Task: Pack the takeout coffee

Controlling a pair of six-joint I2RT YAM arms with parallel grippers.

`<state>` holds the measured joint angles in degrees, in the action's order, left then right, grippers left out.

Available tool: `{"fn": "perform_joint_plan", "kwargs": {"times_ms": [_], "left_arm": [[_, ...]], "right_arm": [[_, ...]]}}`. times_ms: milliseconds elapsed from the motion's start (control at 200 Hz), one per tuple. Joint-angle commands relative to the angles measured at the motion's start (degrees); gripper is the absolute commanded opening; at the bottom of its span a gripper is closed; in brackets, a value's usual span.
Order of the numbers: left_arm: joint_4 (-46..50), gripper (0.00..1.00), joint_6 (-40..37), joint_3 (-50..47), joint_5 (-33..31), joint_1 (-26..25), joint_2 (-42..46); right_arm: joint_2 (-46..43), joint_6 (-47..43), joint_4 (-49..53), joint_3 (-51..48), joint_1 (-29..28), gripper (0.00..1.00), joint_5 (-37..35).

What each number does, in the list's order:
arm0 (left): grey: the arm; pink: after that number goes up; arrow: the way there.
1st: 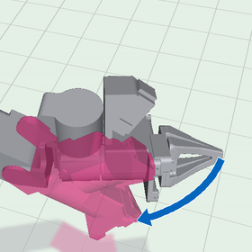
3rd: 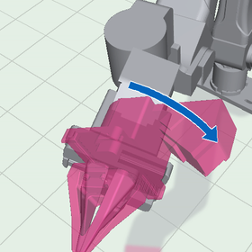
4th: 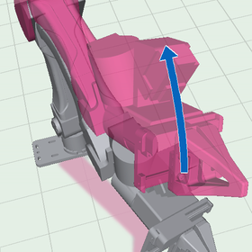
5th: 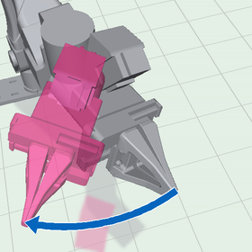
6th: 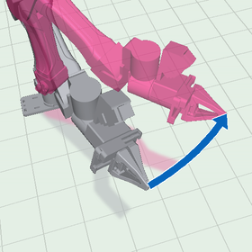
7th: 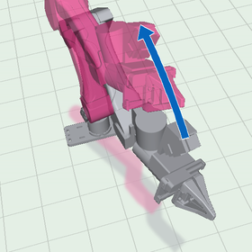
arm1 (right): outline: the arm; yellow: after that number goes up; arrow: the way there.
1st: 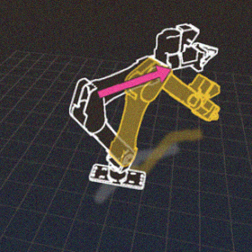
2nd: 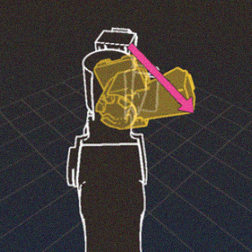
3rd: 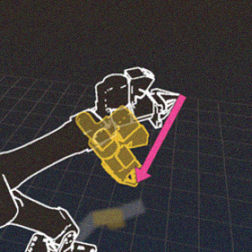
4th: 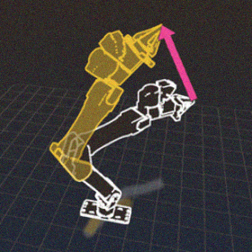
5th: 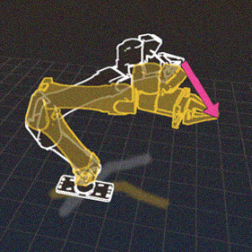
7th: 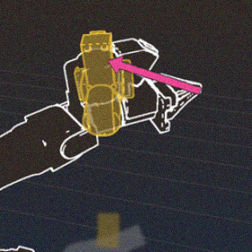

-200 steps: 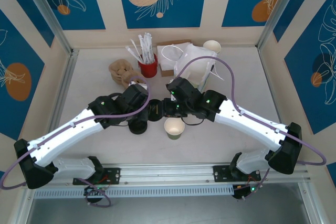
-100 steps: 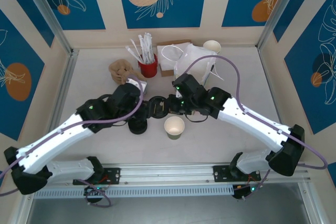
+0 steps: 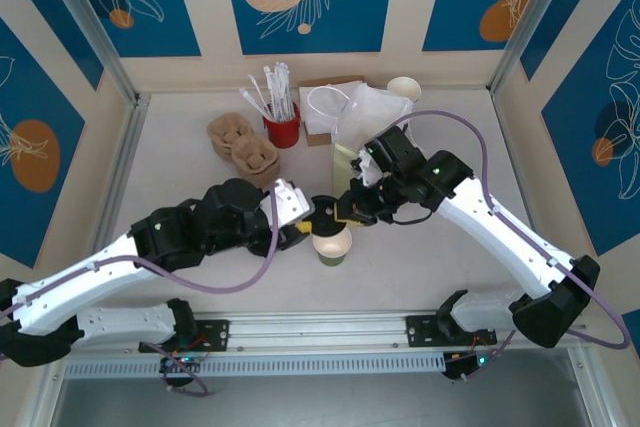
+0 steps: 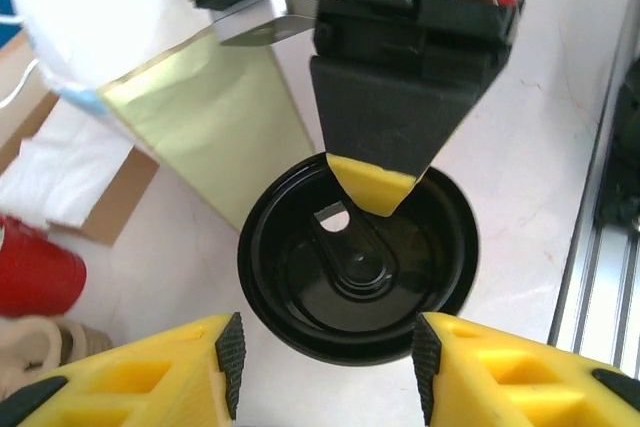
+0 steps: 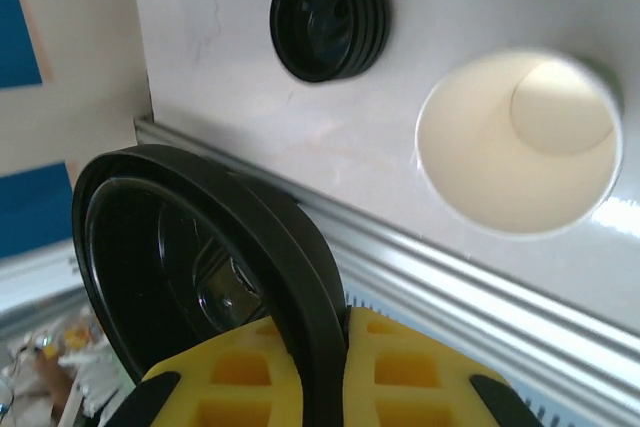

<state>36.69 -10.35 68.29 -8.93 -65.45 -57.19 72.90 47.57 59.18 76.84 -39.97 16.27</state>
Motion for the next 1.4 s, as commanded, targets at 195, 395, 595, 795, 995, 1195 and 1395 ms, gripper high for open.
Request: {"fn": "perform_joint_plan", "kwargs": {"times_ms": [195, 395, 595, 795, 995, 1195, 1395], "left_arm": [[-6.93, 0.68, -26.28, -6.44, 9.76, -0.64, 4.81], [-5.83, 0.68, -30.5, -5.92, 11.87, -0.64, 2.8], [-7.24, 0.51, -30.09, -5.51, 10.17, -0.64, 1.39], [-9.29, 0.52, -32.4, -7.93, 12.28, -0.64, 2.92], [-8.28, 0.59, -34.35, -8.87, 14.43, -0.69, 3.86], [-8.29, 0.52, -33.96, -8.11, 14.99, -0.65, 2.54], [-8.95, 0.4, -33.3, -7.73, 16.5, -0.65, 1.04]], "right_arm": [[-2.63, -3.79, 8.75, -1.67, 2.08, 0.0, 11.69], [-2.99, -4.66, 9.38, -2.38, 2.44, 0.0, 13.21], [-2.94, -5.85, 8.85, -3.37, 2.72, 0.0, 15.52], [-3.03, -5.74, 8.42, -3.83, 2.7, 0.0, 15.93], [-3.47, -5.41, 7.81, -4.45, 2.88, 0.0, 16.91], [-3.23, -5.47, 7.53, -4.68, 2.79, 0.0, 17.48], [-3.03, -5.39, 7.22, -4.87, 2.53, 0.0, 17.83]]}}
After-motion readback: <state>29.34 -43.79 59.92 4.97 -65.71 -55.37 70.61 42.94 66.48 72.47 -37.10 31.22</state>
